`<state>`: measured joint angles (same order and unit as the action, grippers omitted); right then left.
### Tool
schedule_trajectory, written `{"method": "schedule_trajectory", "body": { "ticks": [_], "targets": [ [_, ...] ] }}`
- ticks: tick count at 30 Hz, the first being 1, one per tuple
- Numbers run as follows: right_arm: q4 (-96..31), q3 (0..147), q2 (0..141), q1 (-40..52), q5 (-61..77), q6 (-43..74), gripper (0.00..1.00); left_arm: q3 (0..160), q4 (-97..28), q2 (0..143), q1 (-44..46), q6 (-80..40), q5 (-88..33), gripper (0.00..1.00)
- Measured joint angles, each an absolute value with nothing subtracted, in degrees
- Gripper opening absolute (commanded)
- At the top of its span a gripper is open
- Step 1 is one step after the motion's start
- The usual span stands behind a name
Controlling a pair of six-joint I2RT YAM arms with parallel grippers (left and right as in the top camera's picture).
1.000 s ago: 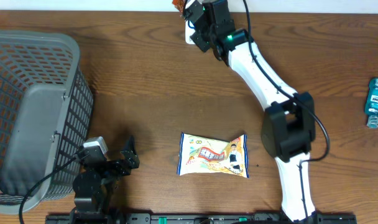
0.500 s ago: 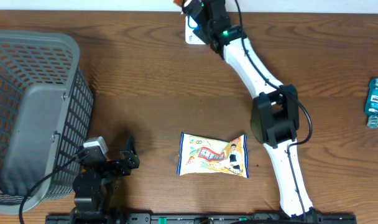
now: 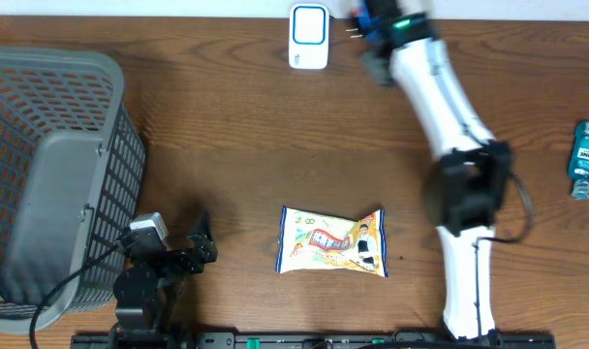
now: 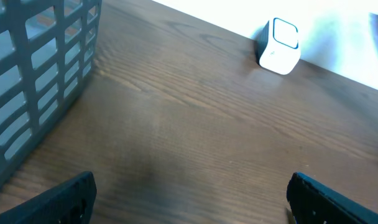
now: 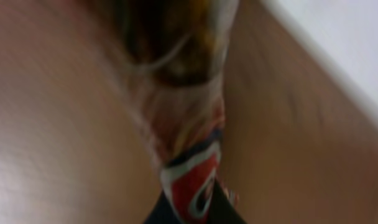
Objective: Scan the item barcode
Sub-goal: 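Swing the right gripper with the candy bar off to the right side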
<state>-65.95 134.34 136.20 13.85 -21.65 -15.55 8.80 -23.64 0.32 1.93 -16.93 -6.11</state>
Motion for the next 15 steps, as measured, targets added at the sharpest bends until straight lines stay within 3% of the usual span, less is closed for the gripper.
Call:
{"method": "schedule_trajectory", "body": {
  "ticks": [6, 15],
  "targets": [
    [-81.5, 134.0, 132.8, -1.6, -24.4, 5.5, 0.01, 8.8, -23.6, 0.3, 1.9, -17.0, -6.1, 0.98],
    [-69.7, 117.2, 134.1, -19.0, -25.1, 11.7, 0.01, 8.8, -23.6, 0.3, 1.9, -16.9, -6.1, 0.98]
  ]
}}
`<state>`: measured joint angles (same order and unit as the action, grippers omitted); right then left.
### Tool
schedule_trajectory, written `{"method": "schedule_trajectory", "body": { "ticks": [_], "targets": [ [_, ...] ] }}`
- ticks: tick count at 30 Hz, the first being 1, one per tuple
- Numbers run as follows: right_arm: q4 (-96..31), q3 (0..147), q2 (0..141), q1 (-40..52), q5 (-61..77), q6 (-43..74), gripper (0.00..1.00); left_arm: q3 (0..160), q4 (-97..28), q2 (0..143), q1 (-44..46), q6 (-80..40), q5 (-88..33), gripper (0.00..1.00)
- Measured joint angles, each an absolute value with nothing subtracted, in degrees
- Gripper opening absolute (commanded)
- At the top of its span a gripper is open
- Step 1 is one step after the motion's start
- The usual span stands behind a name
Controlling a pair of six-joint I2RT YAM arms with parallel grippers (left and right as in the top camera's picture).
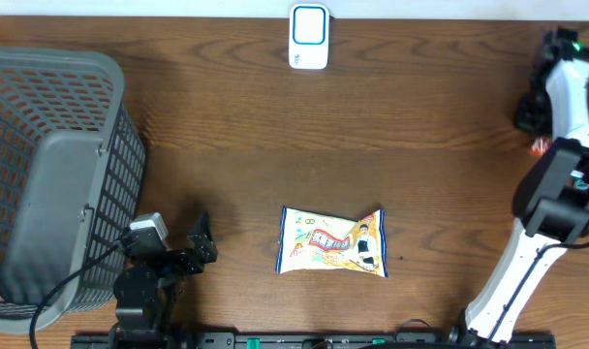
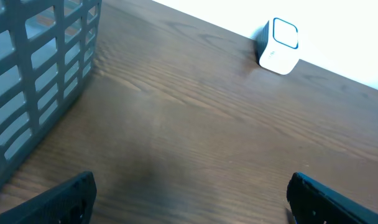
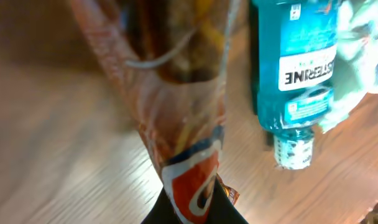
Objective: Scan the item barcode
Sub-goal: 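Swing the right gripper with the candy bar off to the right side, then return the right gripper to the table above the yellow bag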
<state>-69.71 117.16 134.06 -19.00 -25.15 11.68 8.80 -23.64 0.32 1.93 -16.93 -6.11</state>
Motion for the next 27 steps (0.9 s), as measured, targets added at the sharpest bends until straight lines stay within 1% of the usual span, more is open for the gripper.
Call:
{"method": "schedule_trajectory", "body": {
  "ticks": [1, 2, 3, 4, 6, 10, 15, 20, 27],
  "targets": [
    [-69.1, 116.0, 134.3, -20.0, -25.0, 11.7, 0.06, 8.8, -23.7, 0.3, 1.9, -17.0, -6.1, 0.98],
    [-69.1, 115.5, 134.5, -20.8, -24.9, 11.8, 0.27, 8.8, -23.6, 0.3, 1.9, -17.0, -6.1, 0.98],
    [-69.2, 115.0, 134.6, -21.7, -24.8, 12.1, 0.59, 8.8, -23.6, 0.3, 1.9, -16.9, -6.1, 0.98],
    [-69.4, 114.8, 134.7, -22.5, -24.6, 12.9, 0.77, 8.8, -23.6, 0.3, 1.9, -17.0, -6.1, 0.97],
    [-70.2, 115.0, 134.6, -23.7, -24.6, 13.6, 0.99, 8.8, -23.7, 0.3, 1.9, -16.9, -6.1, 0.98],
    [-73.9, 116.7, 134.6, -24.7, -22.4, 14.7, 0.99, 8.8, -23.6, 0.3, 1.9, -17.0, -6.1, 0.98],
    [-78.1, 120.4, 132.3, -23.1, -16.7, 15.8, 0.99, 8.8, -23.6, 0.3, 1.9, -16.9, -6.1, 0.98],
    [-80.6, 121.3, 122.0, -17.8, -13.2, 17.8, 0.99, 8.8, -23.6, 0.3, 1.9, -17.0, -6.1, 0.98],
    [-85.9, 123.2, 102.1, -6.1, -5.5, 19.4, 0.99, 8.8, -23.7, 0.3, 1.9, -16.9, -6.1, 0.98]
  ]
}}
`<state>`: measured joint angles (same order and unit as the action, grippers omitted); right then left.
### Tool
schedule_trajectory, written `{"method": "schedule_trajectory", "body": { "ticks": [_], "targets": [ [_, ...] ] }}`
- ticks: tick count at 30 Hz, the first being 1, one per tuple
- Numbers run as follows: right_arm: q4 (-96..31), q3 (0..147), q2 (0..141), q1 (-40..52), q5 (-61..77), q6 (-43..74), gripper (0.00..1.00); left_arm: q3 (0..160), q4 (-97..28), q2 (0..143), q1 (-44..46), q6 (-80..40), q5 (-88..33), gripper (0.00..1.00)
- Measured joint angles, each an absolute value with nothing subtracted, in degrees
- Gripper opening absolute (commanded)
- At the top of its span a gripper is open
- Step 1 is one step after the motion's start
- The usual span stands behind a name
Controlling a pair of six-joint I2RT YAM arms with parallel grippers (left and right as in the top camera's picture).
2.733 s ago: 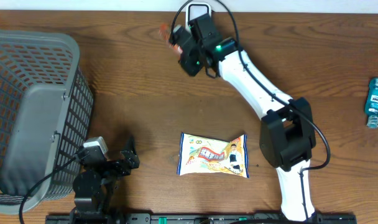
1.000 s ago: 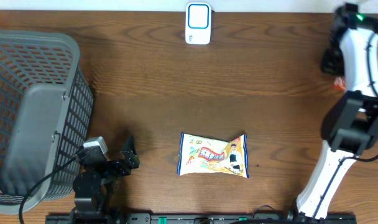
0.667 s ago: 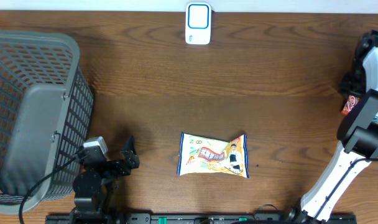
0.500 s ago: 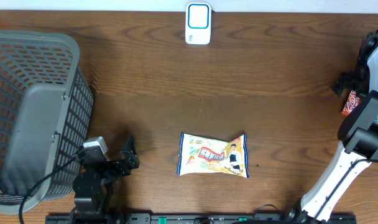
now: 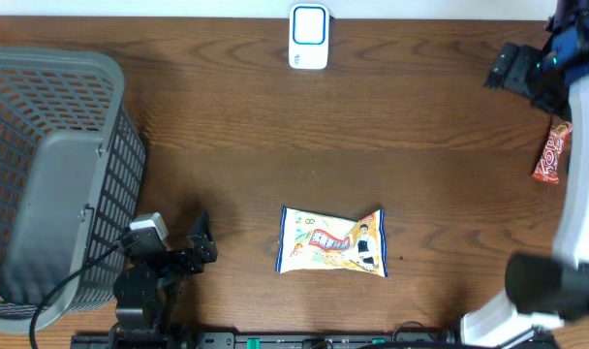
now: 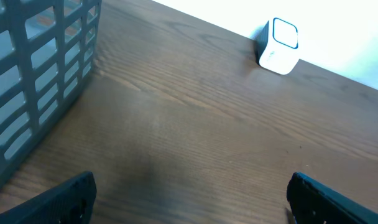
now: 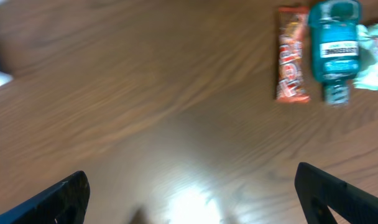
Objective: Scan the item barcode
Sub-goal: 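Return the right gripper to the table above the yellow bag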
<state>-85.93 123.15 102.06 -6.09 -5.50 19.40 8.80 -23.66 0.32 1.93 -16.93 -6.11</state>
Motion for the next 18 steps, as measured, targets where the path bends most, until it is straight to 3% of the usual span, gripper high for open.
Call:
{"method": "schedule_trajectory", "body": {
  "ticks": [9, 18],
  "targets": [
    [-97.1, 123.4, 90.5, 5.0, -0.6, 21.8, 0.99, 8.8, -23.7, 0.3, 1.9, -16.9, -6.1, 0.98],
    [-95.1, 113.5, 89.6, 18.5, 4.0, 22.8, 0.99, 8.8, -23.6, 0.3, 1.9, -16.9, -6.1, 0.98]
  ]
}}
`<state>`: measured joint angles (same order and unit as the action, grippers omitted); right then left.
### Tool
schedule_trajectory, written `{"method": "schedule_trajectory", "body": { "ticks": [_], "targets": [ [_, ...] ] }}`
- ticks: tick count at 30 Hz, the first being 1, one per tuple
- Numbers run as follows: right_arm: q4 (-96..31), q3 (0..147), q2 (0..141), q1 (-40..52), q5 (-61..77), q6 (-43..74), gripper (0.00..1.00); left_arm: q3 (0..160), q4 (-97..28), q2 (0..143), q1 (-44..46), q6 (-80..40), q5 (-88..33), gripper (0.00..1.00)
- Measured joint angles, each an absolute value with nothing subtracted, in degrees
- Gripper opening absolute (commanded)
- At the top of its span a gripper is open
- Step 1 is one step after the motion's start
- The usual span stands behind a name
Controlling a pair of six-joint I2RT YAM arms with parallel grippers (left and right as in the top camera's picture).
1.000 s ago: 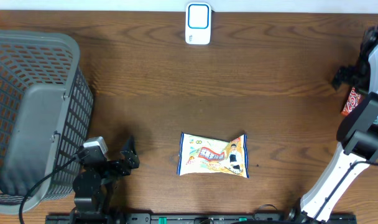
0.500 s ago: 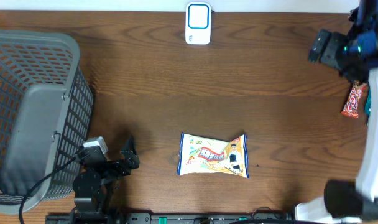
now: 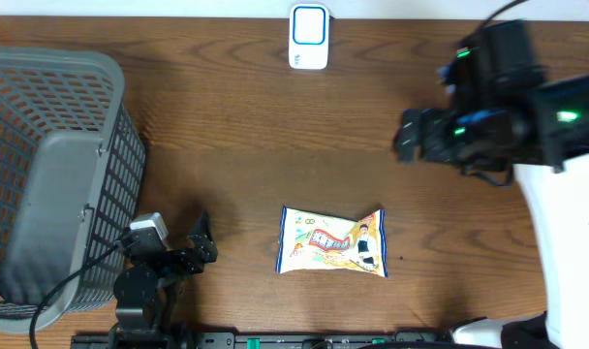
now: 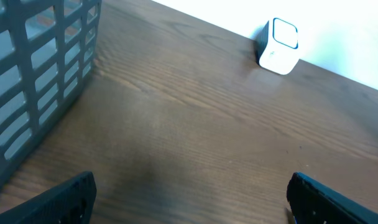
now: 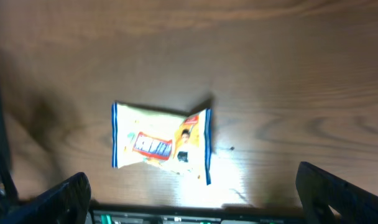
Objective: Scan the item barcode
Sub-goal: 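Return the right gripper to the table above the yellow bag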
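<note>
A yellow-and-white snack packet with blue end seams lies flat near the table's front middle; the right wrist view looks down on the packet. The white-and-blue scanner stands at the back edge, also in the left wrist view. My right gripper hangs high over the table, right of centre and behind the packet. It is open and holds nothing. My left gripper rests low at the front left, open and empty, well left of the packet.
A large grey mesh basket fills the left side of the table, its wall close to the left gripper. The raised right arm covers much of the table's right side in the overhead view.
My right gripper, still open, has moved from the far right back, above a candy bar and a blue bottle, to high over the table with the snack packet below it. The left arm is unchanged.
My right gripper was shut on a candy bar near the scanner at the back. Then it held the bar at the far right by a blue mouthwash bottle. Then it was open, with the bar on the table beside the bottle. Now it is over the snack packet.
</note>
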<state>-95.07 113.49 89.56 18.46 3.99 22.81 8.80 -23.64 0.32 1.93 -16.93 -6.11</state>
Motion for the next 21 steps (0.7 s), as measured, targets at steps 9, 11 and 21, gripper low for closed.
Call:
{"method": "schedule_trajectory", "body": {
  "ticks": [9, 11, 21],
  "targets": [
    [-86.0, 93.7, 89.6, 26.6, 5.2, 24.7, 0.99, 8.8, -23.6, 0.3, 1.9, -16.9, -6.1, 0.98],
    [-84.8, 90.8, 89.6, 27.8, 5.6, 24.9, 0.99, 8.8, -23.6, 0.3, 1.9, -17.0, -6.1, 0.98],
    [-65.8, 69.8, 88.9, 39.2, 7.0, 25.4, 0.01, 8.8, -23.7, 0.4, 1.9, -17.0, -6.1, 0.98]
  ]
}}
